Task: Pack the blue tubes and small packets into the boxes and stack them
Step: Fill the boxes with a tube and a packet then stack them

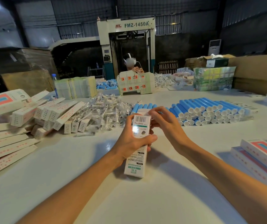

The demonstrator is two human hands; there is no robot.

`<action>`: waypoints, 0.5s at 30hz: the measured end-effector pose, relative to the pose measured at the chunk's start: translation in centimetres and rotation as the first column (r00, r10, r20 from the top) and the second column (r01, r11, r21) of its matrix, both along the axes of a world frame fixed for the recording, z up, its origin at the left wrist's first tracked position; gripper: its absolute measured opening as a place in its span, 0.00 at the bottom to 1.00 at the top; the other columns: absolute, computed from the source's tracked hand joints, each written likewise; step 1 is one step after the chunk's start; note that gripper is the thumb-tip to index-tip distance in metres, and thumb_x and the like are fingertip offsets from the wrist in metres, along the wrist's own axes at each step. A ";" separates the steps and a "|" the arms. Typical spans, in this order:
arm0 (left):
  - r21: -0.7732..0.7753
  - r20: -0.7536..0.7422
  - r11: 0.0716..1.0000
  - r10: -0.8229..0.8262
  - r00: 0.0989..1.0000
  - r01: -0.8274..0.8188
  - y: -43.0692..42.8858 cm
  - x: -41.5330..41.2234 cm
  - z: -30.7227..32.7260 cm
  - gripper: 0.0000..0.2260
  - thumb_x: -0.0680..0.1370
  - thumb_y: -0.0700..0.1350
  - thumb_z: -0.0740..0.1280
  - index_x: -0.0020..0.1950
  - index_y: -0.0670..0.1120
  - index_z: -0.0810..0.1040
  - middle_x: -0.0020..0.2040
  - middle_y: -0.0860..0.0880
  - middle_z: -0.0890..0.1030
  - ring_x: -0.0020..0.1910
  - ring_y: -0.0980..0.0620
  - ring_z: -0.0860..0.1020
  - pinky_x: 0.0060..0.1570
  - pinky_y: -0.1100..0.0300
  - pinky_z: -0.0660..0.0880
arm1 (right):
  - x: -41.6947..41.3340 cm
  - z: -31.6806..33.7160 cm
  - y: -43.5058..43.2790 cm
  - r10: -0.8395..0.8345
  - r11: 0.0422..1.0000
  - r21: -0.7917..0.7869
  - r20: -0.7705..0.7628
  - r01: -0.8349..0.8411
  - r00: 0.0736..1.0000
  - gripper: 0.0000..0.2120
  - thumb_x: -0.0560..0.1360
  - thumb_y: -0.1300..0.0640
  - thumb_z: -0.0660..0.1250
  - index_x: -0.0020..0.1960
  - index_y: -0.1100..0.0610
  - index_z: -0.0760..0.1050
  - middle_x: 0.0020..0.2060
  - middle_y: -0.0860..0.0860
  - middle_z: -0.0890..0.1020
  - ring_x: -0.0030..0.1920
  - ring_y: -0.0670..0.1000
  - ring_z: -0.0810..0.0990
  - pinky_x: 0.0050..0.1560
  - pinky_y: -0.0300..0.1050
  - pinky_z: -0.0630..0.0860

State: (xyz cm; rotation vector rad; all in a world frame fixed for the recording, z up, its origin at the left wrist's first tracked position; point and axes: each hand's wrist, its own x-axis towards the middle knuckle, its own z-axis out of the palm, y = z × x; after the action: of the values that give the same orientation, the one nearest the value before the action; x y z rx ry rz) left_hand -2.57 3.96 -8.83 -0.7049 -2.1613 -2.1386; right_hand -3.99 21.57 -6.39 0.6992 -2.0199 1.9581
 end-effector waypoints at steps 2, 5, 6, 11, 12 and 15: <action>-0.001 -0.003 0.999 -0.033 0.999 0.033 -0.1 0.0 0.1 0.33 0.74 0.36 0.79 0.69 0.58 0.67 0.52 0.45 0.85 0.37 0.44 0.83 0.37 0.52 0.82 | -0.2 0.0 0.3 -0.017 1.000 -0.018 -0.019 0.016 1.000 0.09 0.85 0.56 0.64 0.62 0.59 0.71 0.47 0.55 0.87 0.44 0.54 0.83 0.48 0.47 0.82; -0.033 -0.005 0.995 -0.096 0.995 0.095 -0.3 -0.1 0.2 0.32 0.74 0.36 0.77 0.67 0.62 0.68 0.52 0.43 0.84 0.36 0.42 0.83 0.35 0.52 0.82 | -0.7 0.2 0.8 -0.039 0.997 0.066 -0.013 0.039 0.999 0.10 0.85 0.58 0.63 0.65 0.54 0.73 0.48 0.53 0.87 0.50 0.61 0.83 0.51 0.54 0.83; -0.046 -0.004 0.994 -0.102 0.995 0.102 -0.4 -0.1 0.2 0.32 0.74 0.36 0.77 0.68 0.61 0.67 0.52 0.43 0.84 0.36 0.41 0.83 0.36 0.52 0.82 | -0.8 0.3 0.9 -0.044 0.995 0.089 -0.046 0.048 0.998 0.10 0.84 0.59 0.64 0.64 0.55 0.76 0.48 0.53 0.87 0.51 0.62 0.83 0.50 0.56 0.84; -0.049 -0.007 0.993 -0.103 0.995 0.103 -0.3 0.0 0.3 0.34 0.74 0.34 0.76 0.70 0.59 0.65 0.51 0.42 0.84 0.36 0.41 0.83 0.35 0.52 0.81 | -0.9 0.6 1.3 -0.077 0.970 0.202 -0.279 0.137 0.957 0.09 0.82 0.65 0.67 0.58 0.60 0.84 0.50 0.51 0.87 0.50 0.52 0.87 0.49 0.52 0.85; -0.044 -0.008 0.994 -0.097 0.995 0.096 -0.3 0.0 0.3 0.35 0.74 0.34 0.76 0.70 0.59 0.64 0.50 0.42 0.84 0.35 0.42 0.83 0.35 0.53 0.81 | -1.0 0.7 1.3 -0.060 0.973 0.199 -0.270 0.117 0.961 0.09 0.82 0.65 0.67 0.58 0.60 0.84 0.51 0.51 0.87 0.52 0.52 0.87 0.50 0.50 0.85; -0.042 -0.016 0.997 -0.070 0.997 0.069 -0.4 0.1 0.4 0.35 0.74 0.32 0.75 0.70 0.59 0.64 0.49 0.41 0.84 0.36 0.44 0.83 0.36 0.53 0.81 | -0.5 1.2 1.4 0.072 0.992 0.112 -0.122 -0.059 0.990 0.10 0.84 0.58 0.65 0.60 0.59 0.83 0.54 0.51 0.88 0.56 0.52 0.86 0.52 0.44 0.83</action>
State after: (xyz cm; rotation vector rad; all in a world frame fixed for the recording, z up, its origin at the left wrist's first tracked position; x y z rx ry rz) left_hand -2.51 3.58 -8.48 -0.8098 -2.2107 -2.1172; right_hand -4.49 22.99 -5.21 0.9011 -2.0627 1.8009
